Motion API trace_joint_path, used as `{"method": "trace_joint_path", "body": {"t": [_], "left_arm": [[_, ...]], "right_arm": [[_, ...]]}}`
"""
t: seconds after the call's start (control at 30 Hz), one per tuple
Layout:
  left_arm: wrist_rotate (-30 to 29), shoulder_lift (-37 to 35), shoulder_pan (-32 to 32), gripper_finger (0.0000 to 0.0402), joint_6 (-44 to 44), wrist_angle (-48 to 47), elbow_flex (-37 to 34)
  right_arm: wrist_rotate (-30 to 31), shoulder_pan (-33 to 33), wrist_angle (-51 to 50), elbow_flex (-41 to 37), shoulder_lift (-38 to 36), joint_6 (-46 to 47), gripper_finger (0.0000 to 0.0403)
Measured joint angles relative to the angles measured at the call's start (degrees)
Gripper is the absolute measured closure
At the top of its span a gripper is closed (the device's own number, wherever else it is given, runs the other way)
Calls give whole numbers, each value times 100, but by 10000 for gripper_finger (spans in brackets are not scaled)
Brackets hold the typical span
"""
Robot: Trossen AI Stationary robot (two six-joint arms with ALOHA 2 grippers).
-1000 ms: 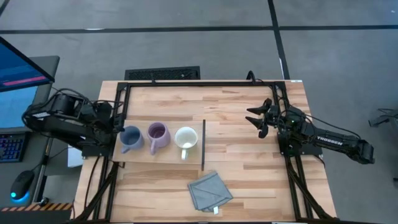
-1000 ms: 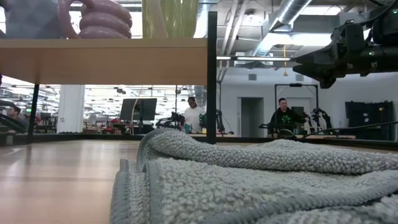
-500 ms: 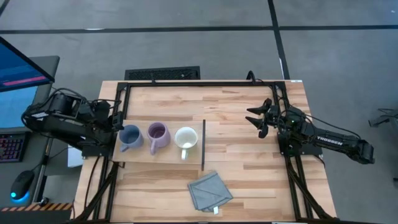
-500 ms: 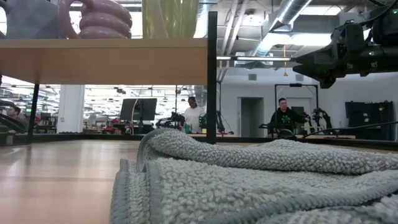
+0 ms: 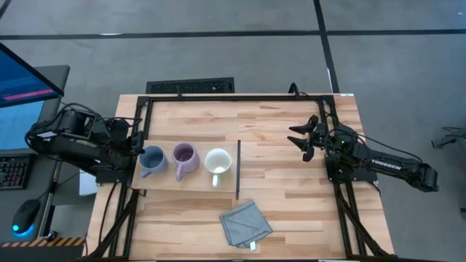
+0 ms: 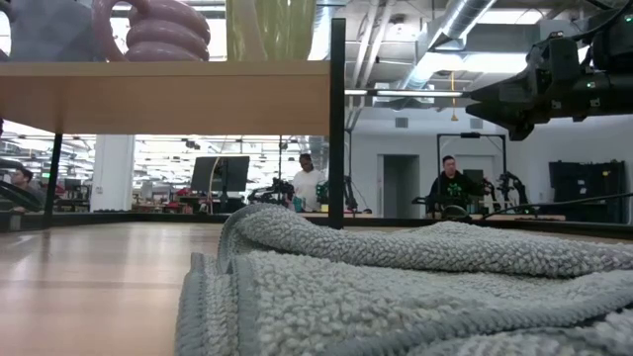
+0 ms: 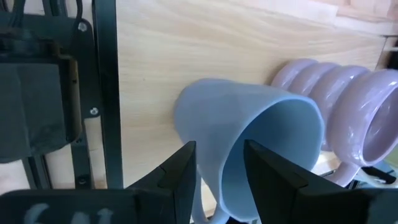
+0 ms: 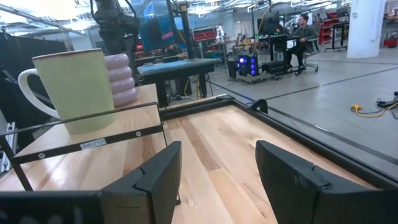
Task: Stack small to large cups/mugs on shelf
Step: Put the blue mug on the shelf
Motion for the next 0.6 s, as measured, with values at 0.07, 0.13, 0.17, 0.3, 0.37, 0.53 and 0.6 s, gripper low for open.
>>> {"method": "trace_joint_path", "body": {"t": [0.07, 0.13, 0.17, 0.3, 0.37, 0.53, 0.6], "left_arm": [[-97, 0, 0, 278, -34, 1, 0], [-225, 0, 0, 278, -38, 1, 0], [-266, 0, 0, 278, -38, 1, 0], [-304, 0, -1, 278, -50, 1, 0], [-283, 0, 0, 278, -95, 1, 0], [-295, 0, -2, 278, -17, 2, 0], [-331, 0, 0, 278, 39, 3, 0]], "right_arm": [[0, -1, 2, 0, 0, 2, 173], [0, -2, 2, 0, -2, 0, 173], [0, 0, 2, 0, 0, 1, 173], [0, 0, 2, 0, 0, 0, 173], [0, -2, 2, 0, -1, 0, 173], [-112, 0, 2, 2, -2, 0, 173], [-155, 0, 2, 0, -2, 2, 173]]}}
